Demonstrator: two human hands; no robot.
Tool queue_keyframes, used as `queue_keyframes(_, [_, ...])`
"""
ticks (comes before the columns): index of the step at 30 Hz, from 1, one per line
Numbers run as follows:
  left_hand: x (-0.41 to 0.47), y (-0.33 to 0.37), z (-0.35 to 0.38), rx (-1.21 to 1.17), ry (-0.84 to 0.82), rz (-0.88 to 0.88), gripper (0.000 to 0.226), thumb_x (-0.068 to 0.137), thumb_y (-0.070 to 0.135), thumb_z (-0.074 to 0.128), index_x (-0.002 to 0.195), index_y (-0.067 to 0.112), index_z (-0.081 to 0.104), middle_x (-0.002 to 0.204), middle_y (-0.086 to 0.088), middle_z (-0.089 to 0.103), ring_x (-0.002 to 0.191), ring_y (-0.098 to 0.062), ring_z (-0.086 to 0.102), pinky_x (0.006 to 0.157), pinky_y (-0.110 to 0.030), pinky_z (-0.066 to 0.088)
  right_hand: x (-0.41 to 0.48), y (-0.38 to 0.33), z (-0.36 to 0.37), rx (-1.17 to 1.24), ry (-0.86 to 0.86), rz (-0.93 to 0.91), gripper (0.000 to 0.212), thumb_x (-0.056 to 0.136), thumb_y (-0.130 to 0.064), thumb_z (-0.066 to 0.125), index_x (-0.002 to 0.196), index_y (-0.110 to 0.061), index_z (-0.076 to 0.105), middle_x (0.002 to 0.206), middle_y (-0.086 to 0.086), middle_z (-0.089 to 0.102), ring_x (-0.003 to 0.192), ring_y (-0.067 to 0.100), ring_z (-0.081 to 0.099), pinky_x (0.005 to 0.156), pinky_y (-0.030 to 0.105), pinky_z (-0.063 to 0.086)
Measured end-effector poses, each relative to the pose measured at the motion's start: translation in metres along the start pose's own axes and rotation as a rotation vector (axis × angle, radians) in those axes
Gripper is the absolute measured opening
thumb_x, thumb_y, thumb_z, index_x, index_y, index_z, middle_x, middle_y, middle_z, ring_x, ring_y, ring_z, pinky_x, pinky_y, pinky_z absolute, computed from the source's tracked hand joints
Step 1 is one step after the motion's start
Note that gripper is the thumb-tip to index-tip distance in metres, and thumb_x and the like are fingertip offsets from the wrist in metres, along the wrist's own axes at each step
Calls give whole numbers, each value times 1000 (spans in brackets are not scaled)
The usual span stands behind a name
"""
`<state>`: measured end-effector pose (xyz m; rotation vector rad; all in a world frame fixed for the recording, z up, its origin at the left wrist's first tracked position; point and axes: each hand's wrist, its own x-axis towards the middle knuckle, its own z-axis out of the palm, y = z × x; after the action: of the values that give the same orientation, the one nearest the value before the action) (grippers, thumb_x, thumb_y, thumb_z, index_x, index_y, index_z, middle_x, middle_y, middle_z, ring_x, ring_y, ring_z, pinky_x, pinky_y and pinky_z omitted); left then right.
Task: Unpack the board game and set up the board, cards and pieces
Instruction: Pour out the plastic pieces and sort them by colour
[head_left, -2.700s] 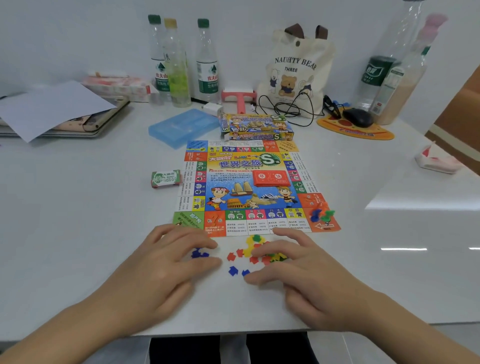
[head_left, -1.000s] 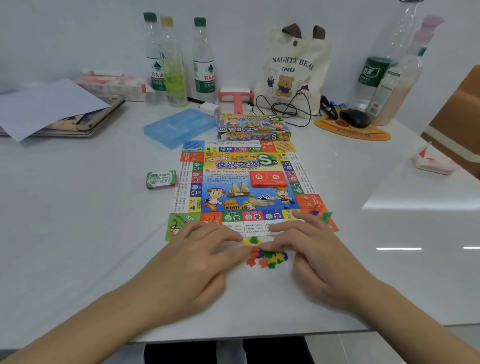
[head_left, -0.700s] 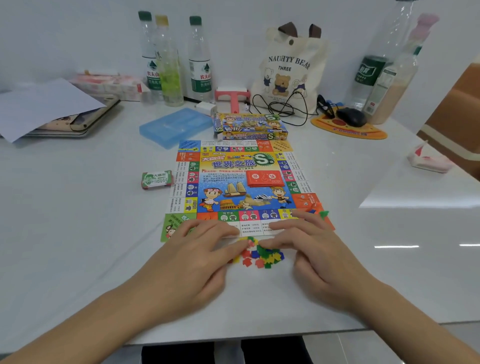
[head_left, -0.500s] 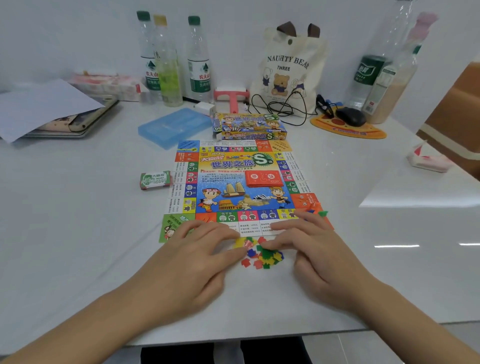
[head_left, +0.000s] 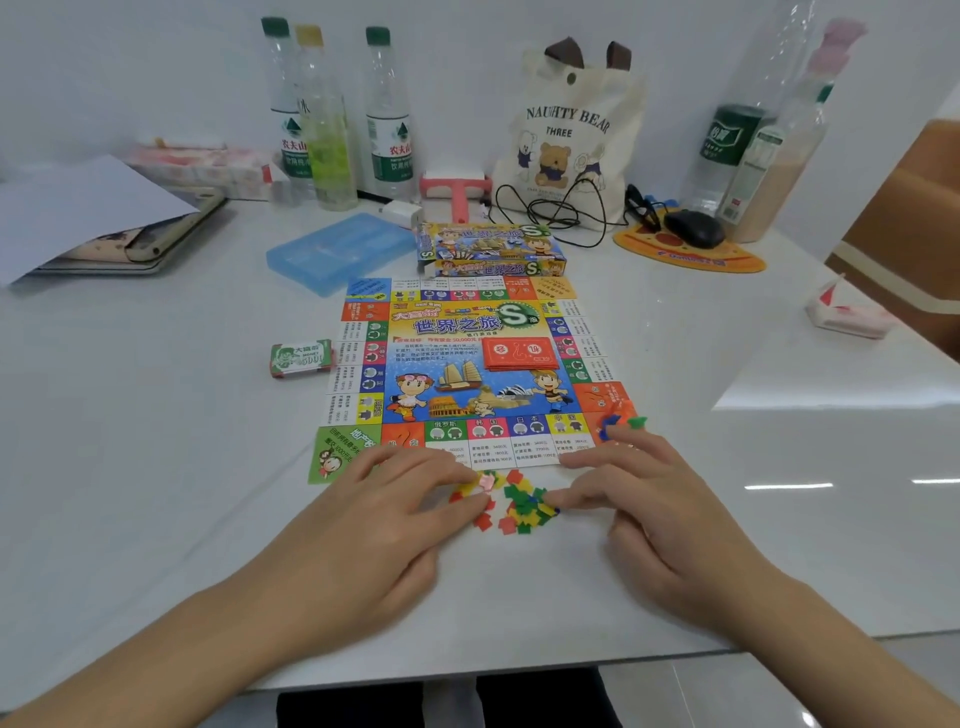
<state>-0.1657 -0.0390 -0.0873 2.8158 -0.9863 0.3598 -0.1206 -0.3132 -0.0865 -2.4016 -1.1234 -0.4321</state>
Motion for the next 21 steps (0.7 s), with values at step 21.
queue_keyframes(21, [13, 16, -3, 18, -21, 47, 44, 86, 30, 49, 129, 31, 53, 137, 2, 51, 130, -20, 43, 103, -44, 38, -14, 1, -7, 22, -83, -75, 52, 73, -6, 36, 110, -23, 67, 118, -1, 66, 124, 10, 51, 109, 39, 33])
